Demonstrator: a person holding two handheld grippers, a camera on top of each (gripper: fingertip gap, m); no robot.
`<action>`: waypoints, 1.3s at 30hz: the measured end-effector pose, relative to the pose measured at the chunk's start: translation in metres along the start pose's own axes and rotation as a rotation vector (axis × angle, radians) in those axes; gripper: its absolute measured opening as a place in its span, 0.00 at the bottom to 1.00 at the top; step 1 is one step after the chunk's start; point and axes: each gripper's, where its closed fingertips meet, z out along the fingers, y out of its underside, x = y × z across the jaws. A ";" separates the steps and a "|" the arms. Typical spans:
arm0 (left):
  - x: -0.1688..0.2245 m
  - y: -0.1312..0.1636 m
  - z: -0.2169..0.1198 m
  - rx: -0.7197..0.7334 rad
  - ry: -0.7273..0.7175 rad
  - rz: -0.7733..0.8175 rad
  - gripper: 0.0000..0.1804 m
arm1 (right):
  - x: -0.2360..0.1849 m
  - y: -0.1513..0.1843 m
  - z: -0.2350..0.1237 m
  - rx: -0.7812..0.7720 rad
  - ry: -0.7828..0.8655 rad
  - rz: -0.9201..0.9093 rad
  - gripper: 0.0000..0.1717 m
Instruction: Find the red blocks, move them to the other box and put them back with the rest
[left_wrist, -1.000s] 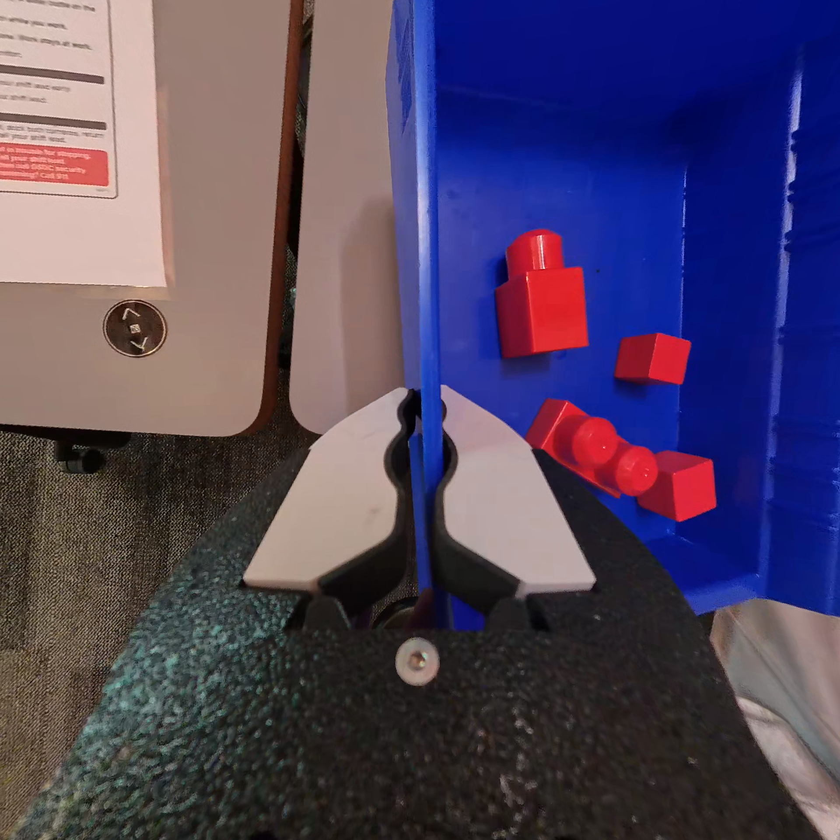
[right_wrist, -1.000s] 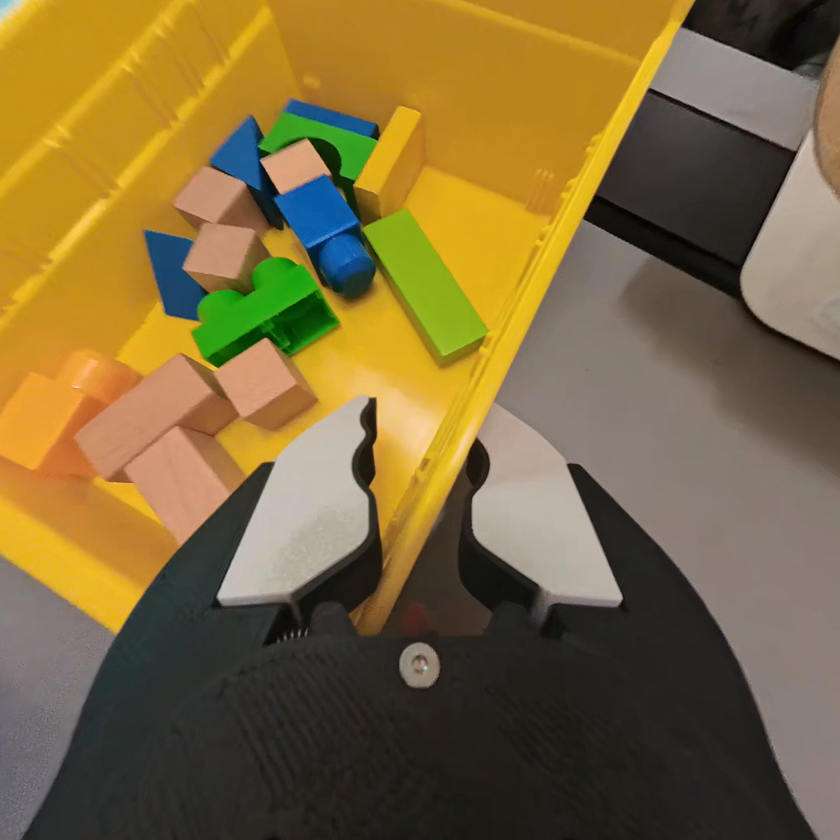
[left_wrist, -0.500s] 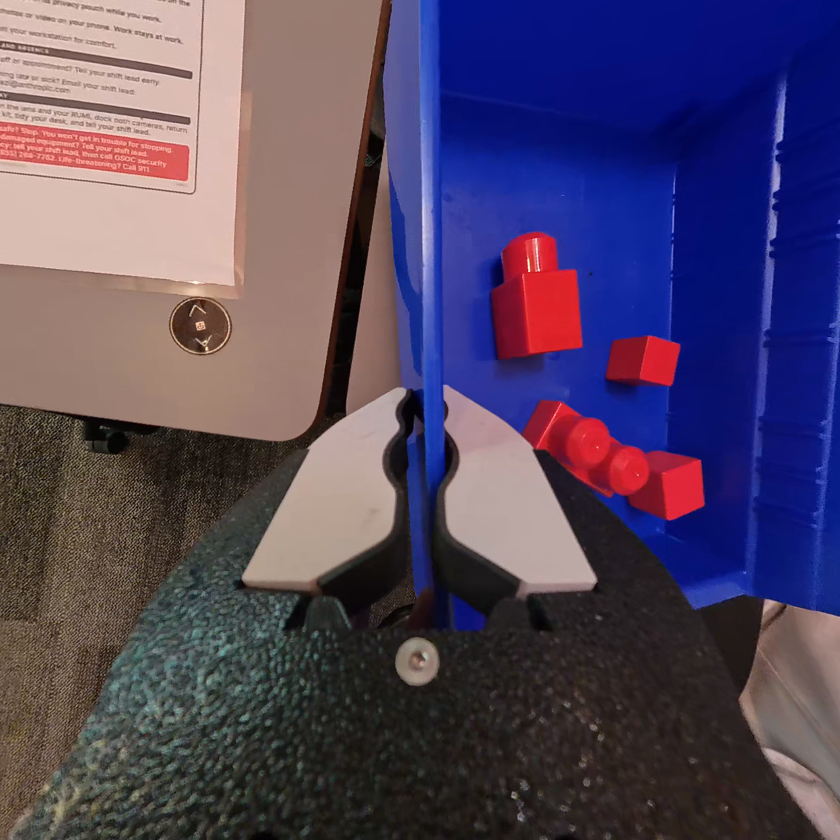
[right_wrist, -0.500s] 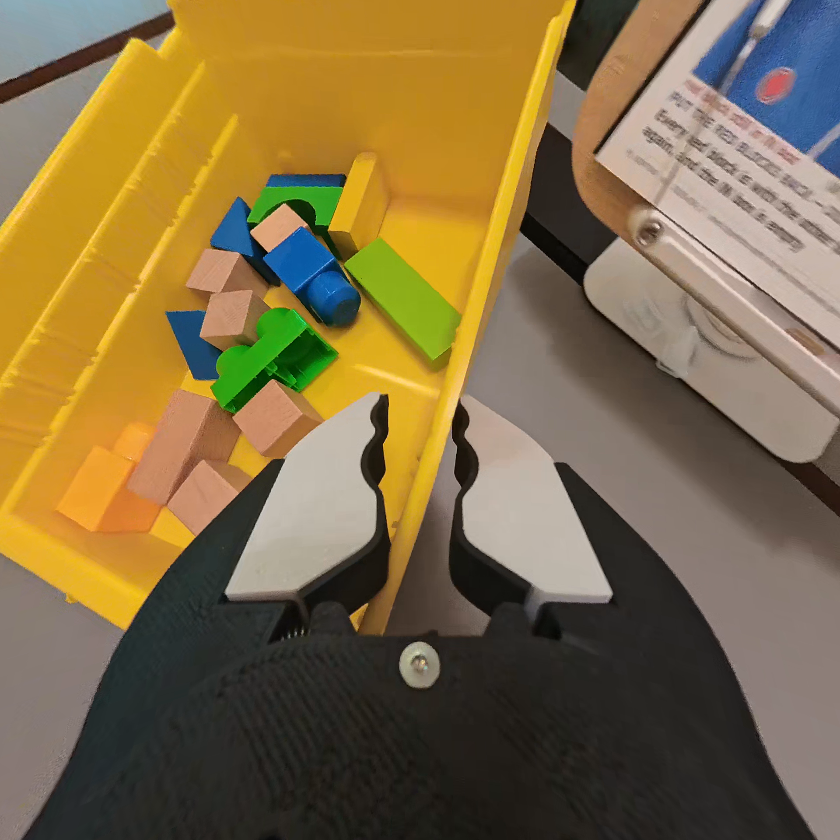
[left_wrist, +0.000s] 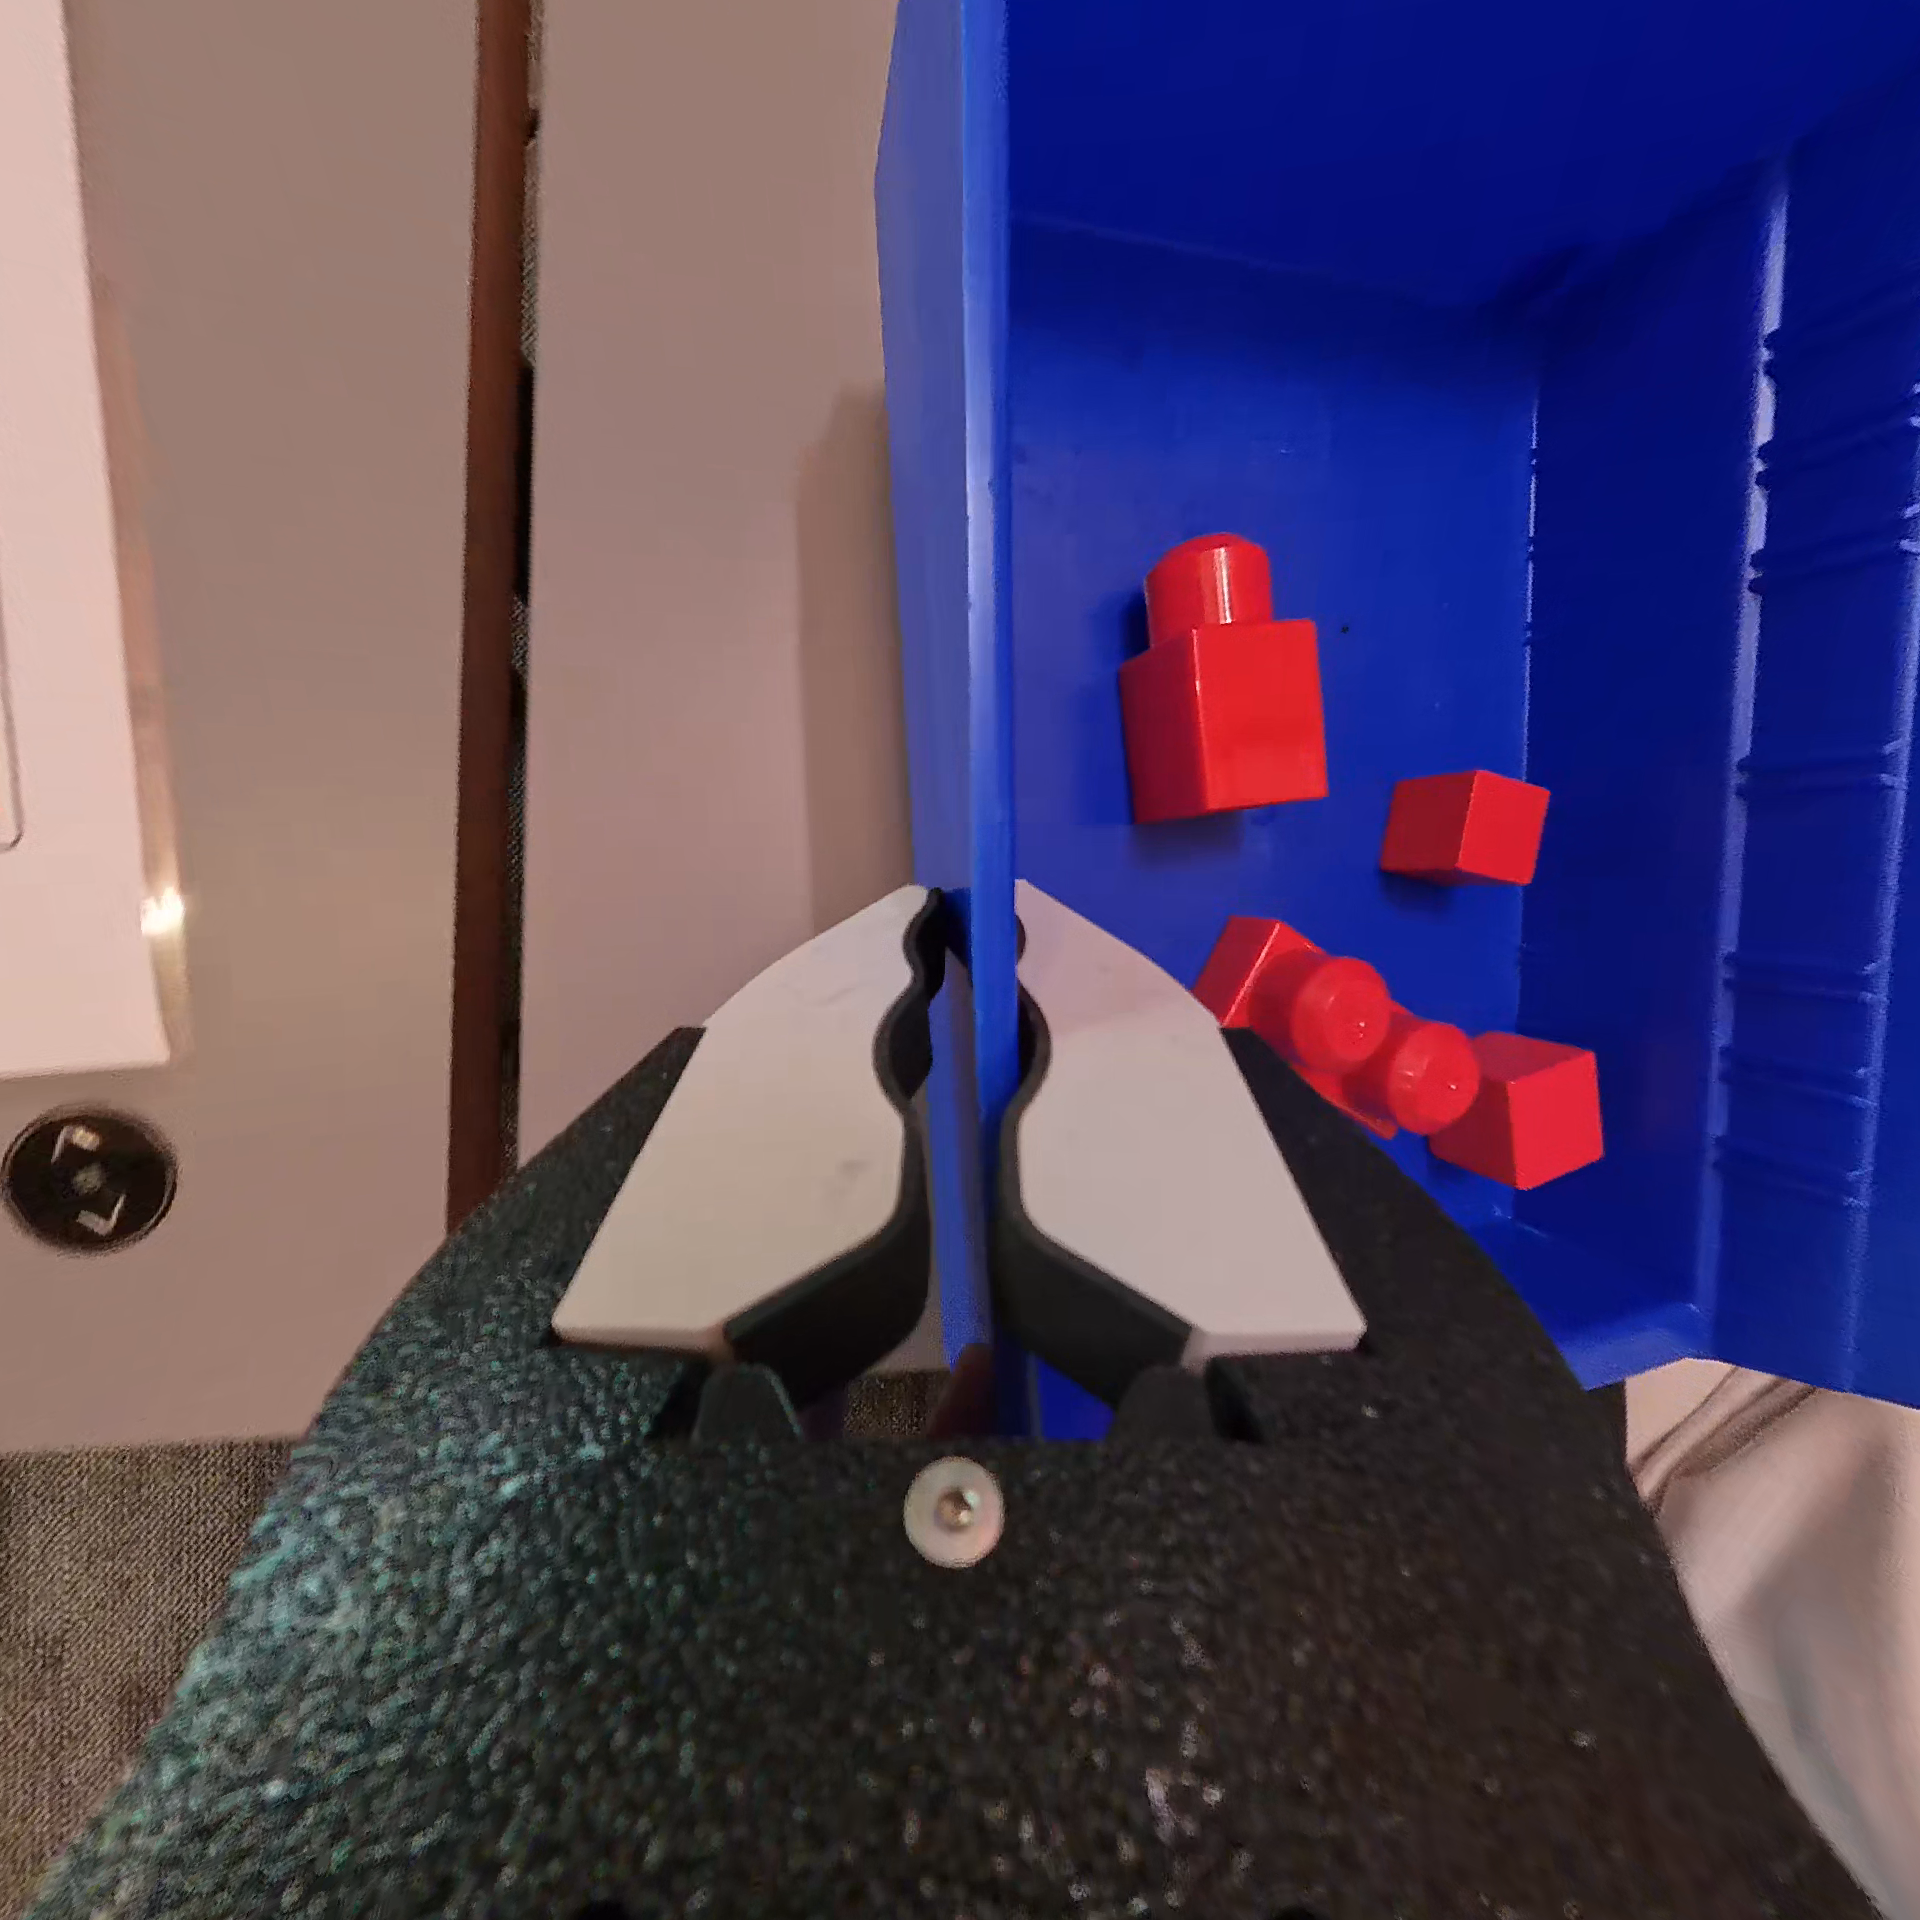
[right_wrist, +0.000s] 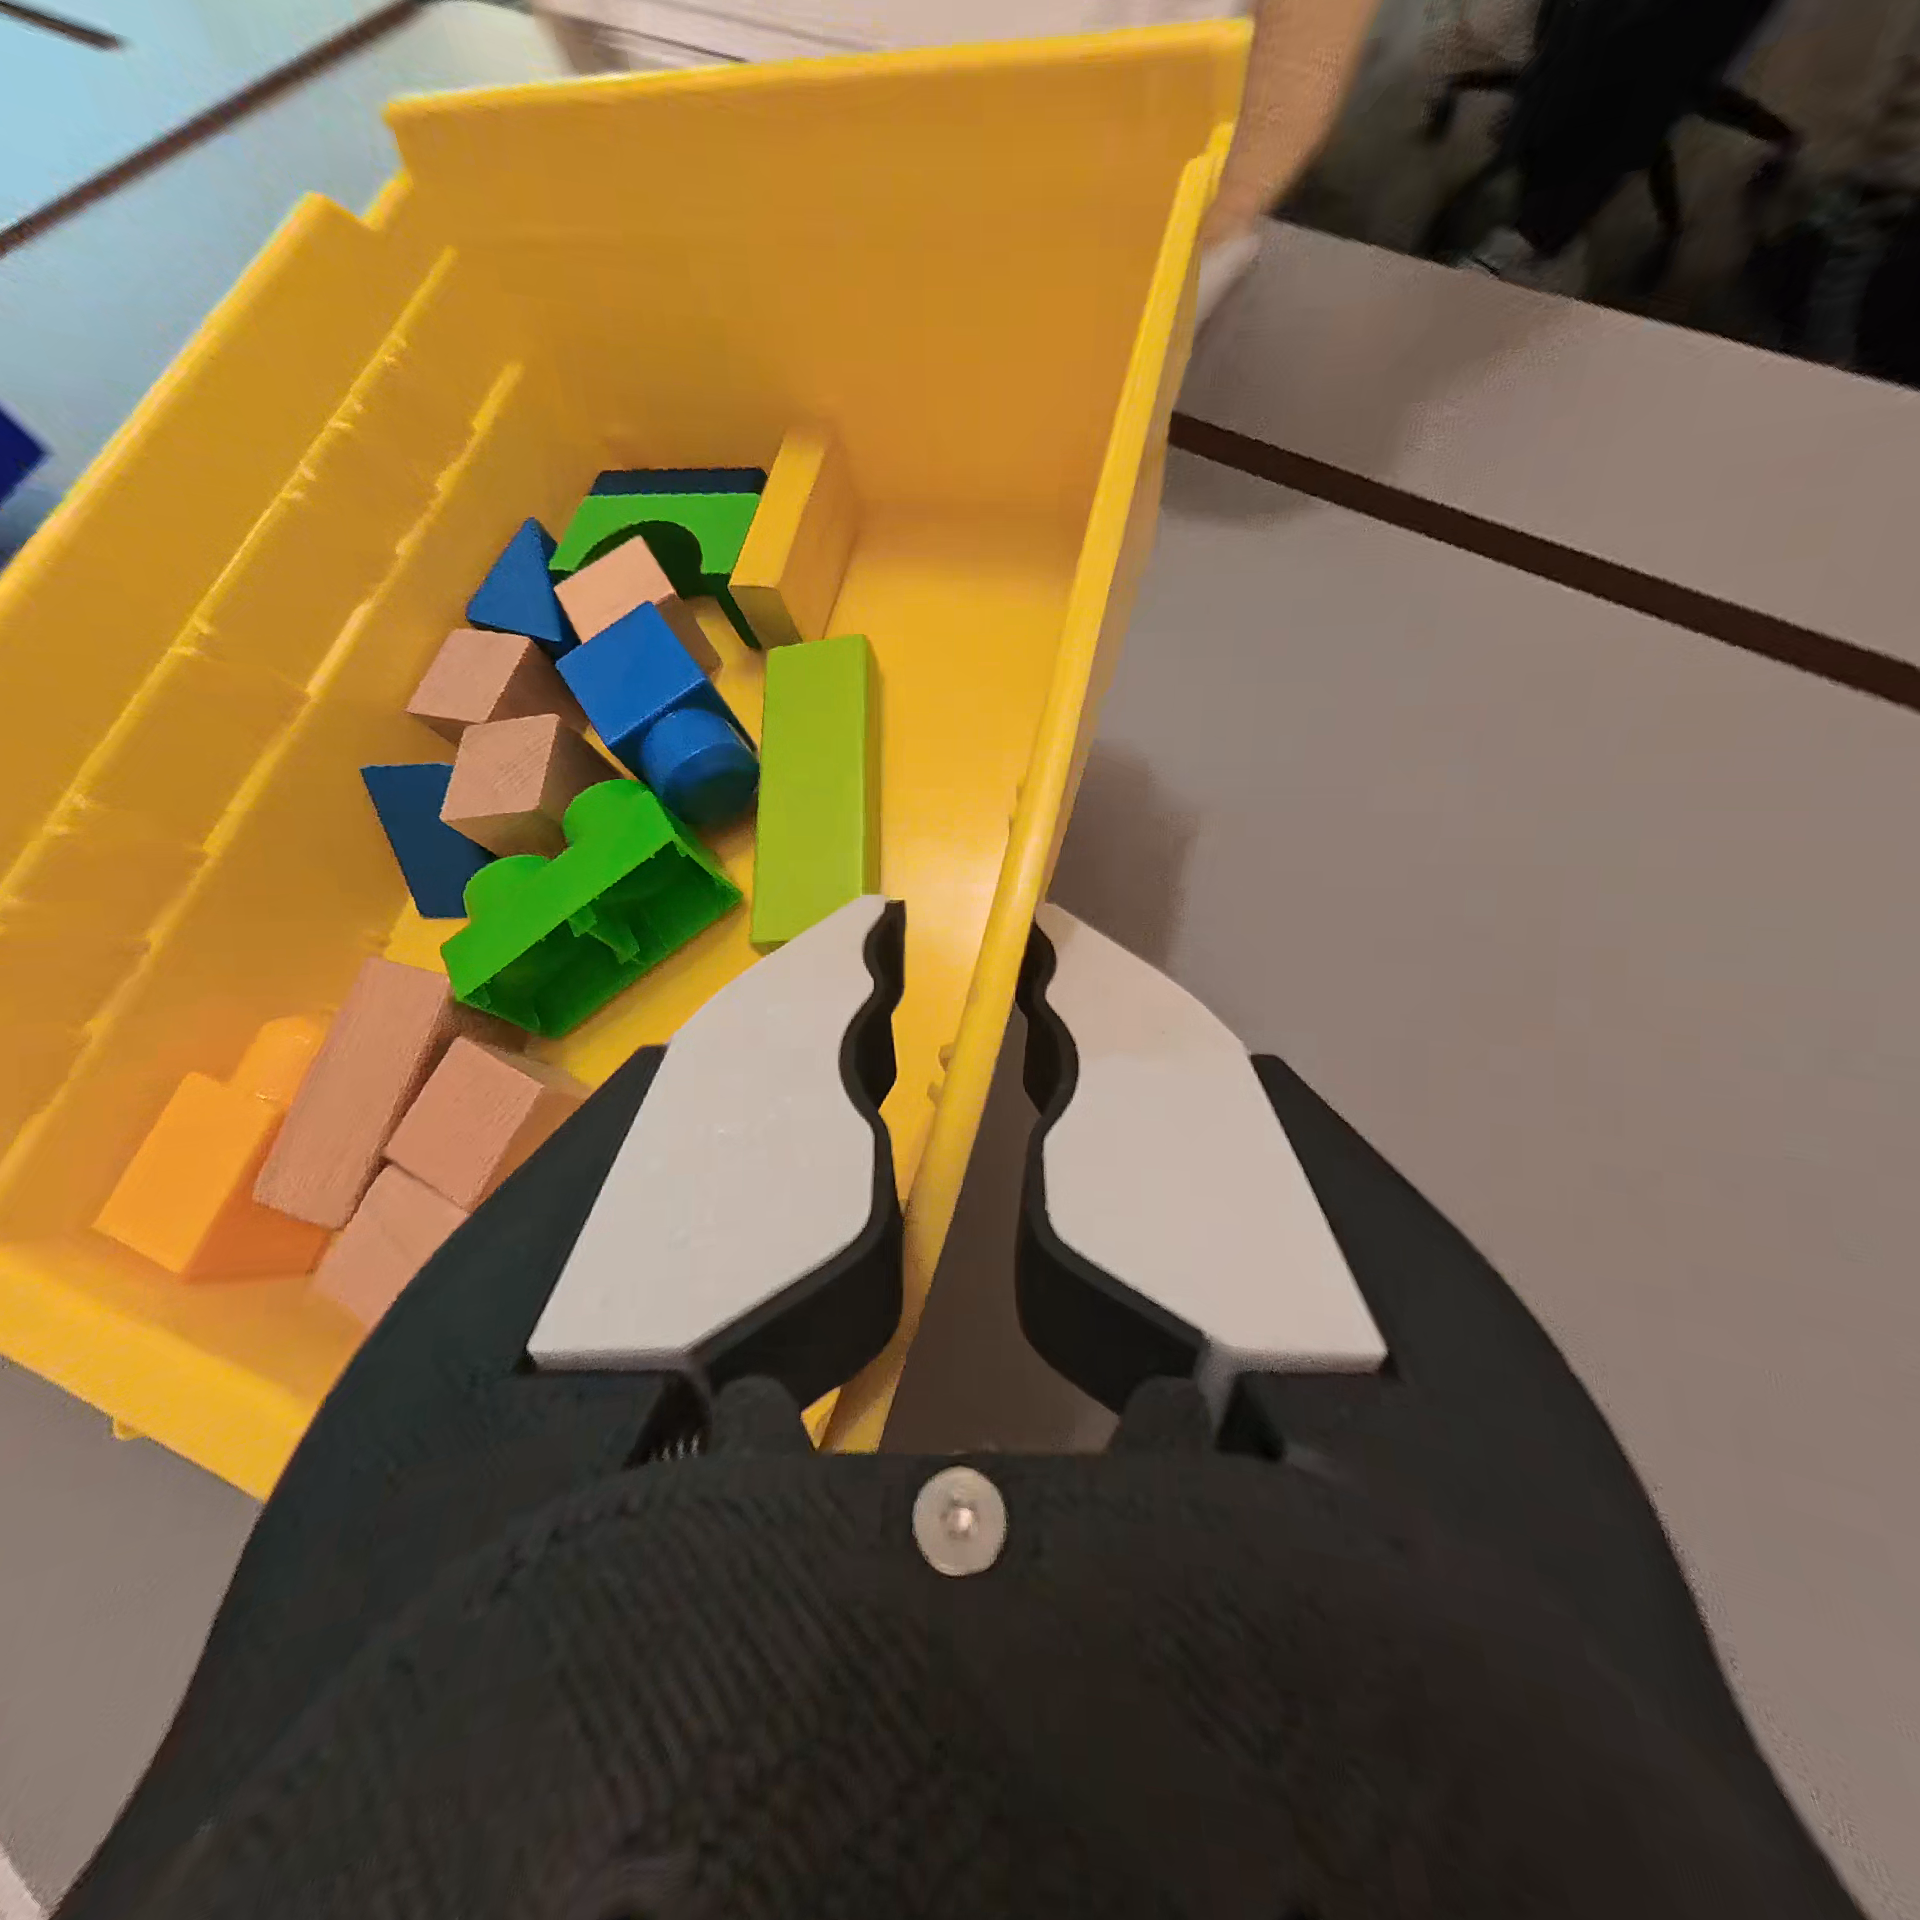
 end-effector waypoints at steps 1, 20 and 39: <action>0.005 -0.007 0.006 -0.002 0.008 0.005 0.04 | 0.024 0.008 -0.011 -0.003 0.038 0.033 0.12; 0.036 -0.140 0.118 -0.098 0.055 -0.064 0.05 | 0.314 0.070 -0.077 -0.035 0.400 0.364 0.10; 0.013 -0.229 0.186 -0.054 0.007 -0.015 0.06 | 0.329 0.077 -0.068 -0.028 0.440 0.352 0.20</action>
